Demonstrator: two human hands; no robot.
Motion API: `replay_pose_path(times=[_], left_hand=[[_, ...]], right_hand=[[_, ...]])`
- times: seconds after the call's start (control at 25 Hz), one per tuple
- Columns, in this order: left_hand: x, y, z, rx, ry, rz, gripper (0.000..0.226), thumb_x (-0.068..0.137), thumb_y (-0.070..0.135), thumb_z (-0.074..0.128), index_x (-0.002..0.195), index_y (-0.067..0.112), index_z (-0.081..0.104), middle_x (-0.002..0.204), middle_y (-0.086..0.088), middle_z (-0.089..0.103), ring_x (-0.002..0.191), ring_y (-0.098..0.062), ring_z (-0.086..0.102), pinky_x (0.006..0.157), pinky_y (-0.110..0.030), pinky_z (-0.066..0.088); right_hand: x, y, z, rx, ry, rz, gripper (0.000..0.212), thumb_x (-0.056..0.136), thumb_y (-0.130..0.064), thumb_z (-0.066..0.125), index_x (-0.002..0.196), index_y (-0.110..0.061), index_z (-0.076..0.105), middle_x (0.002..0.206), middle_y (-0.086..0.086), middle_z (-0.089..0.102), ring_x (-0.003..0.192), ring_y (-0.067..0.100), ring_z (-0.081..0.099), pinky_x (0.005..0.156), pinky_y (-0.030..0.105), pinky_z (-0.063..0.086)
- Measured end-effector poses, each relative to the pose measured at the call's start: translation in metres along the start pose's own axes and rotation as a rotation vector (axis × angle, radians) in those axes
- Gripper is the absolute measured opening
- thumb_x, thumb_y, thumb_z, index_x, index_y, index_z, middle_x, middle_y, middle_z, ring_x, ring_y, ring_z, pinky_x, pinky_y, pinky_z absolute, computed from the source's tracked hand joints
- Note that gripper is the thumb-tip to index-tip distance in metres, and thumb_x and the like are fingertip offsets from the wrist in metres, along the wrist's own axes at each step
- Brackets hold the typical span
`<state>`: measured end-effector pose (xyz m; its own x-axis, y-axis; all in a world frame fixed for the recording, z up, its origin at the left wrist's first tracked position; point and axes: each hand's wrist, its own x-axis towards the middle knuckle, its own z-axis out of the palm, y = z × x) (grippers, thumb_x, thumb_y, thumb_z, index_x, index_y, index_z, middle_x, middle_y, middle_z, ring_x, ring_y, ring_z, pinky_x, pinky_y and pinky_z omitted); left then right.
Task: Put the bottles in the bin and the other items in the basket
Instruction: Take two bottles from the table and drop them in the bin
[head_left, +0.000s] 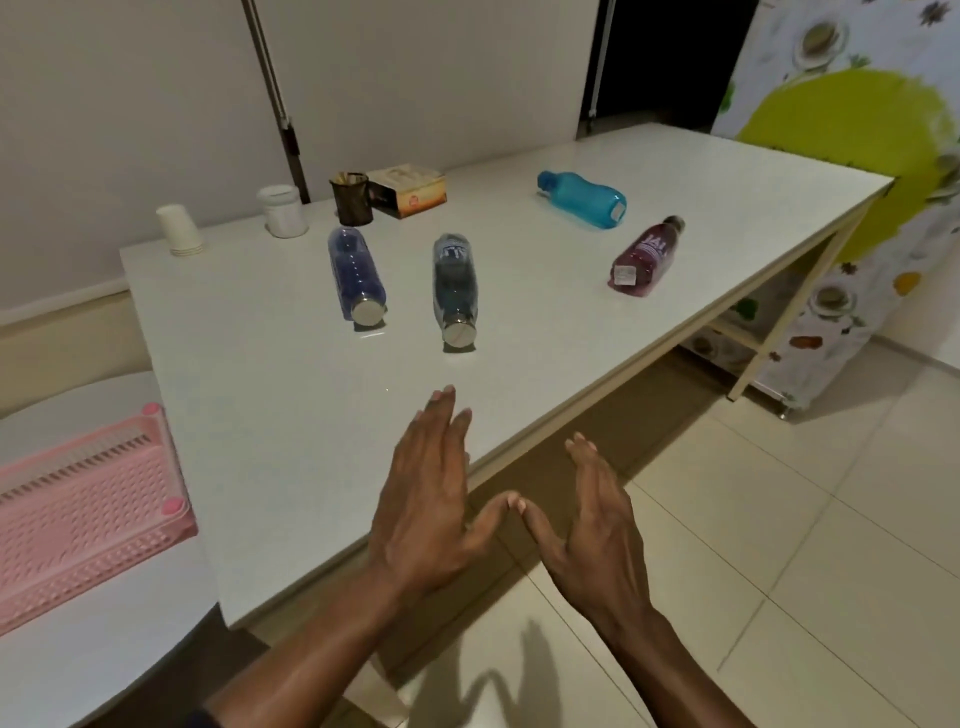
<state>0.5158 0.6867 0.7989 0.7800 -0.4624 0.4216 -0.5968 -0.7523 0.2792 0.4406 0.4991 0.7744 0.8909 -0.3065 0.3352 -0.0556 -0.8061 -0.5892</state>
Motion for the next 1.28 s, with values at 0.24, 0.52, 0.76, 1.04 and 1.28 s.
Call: replay_pose_path(times=[0.24,0.52,0.76,1.04,1.28], left_hand=[[0.087,-0.045,0.0,0.041,0.006,-0.323,0.106,0.089,0.085,0.05,0.169,0.025,0.013,0.18,0.001,0.0,0.166,-0.025,0.004,0.129,-0.042,0.009],[0.148,-0.058,0.0,0.094,0.05,-0.596,0.111,0.087,0.082,0.055,0.169,0.025,0.008,0.179,-0.002,0.008,0.165,-0.029,0.012,0.131,-0.047,0.018],[0.178,-0.077,0.002,0.164,0.067,-0.727,0.11,0.087,0.081,0.056,0.17,0.022,0.011,0.179,-0.003,0.007,0.165,-0.029,0.012,0.132,-0.045,0.016],[0.22,-0.153,0.012,0.184,0.049,-0.706,0.103,0.089,0.085,0.046,0.168,0.024,0.02,0.178,-0.005,0.016,0.164,-0.029,0.017,0.131,-0.047,0.018],[0.275,-0.209,0.022,0.118,0.064,-0.759,0.084,0.089,0.077,0.061,0.148,0.018,0.044,0.143,-0.007,0.057,0.128,-0.029,0.058,0.107,-0.043,0.052]], right_hand=[[0.125,-0.011,0.012,0.056,-0.13,-0.074,0.087,0.092,-0.07,0.054,0.16,-0.024,0.025,0.167,0.003,0.029,0.152,0.023,0.031,0.12,0.049,0.038],[0.239,-0.017,0.03,0.063,-0.234,-0.238,0.084,0.093,-0.072,0.051,0.157,-0.024,0.028,0.164,0.007,0.032,0.148,0.027,0.035,0.115,0.052,0.041],[0.305,-0.029,0.064,0.058,-0.26,-0.268,0.089,0.089,-0.068,0.061,0.155,-0.016,0.031,0.153,0.014,0.044,0.135,0.03,0.046,0.105,0.047,0.05],[0.359,-0.05,0.118,-0.025,-0.258,-0.12,0.104,0.077,-0.08,0.065,0.151,-0.017,0.028,0.147,0.016,0.045,0.128,0.035,0.052,0.093,0.048,0.055],[0.384,-0.061,0.141,-0.138,-0.31,-0.026,0.108,0.072,-0.08,0.071,0.151,-0.023,0.025,0.135,0.017,0.048,0.112,0.038,0.061,0.082,0.046,0.053]])
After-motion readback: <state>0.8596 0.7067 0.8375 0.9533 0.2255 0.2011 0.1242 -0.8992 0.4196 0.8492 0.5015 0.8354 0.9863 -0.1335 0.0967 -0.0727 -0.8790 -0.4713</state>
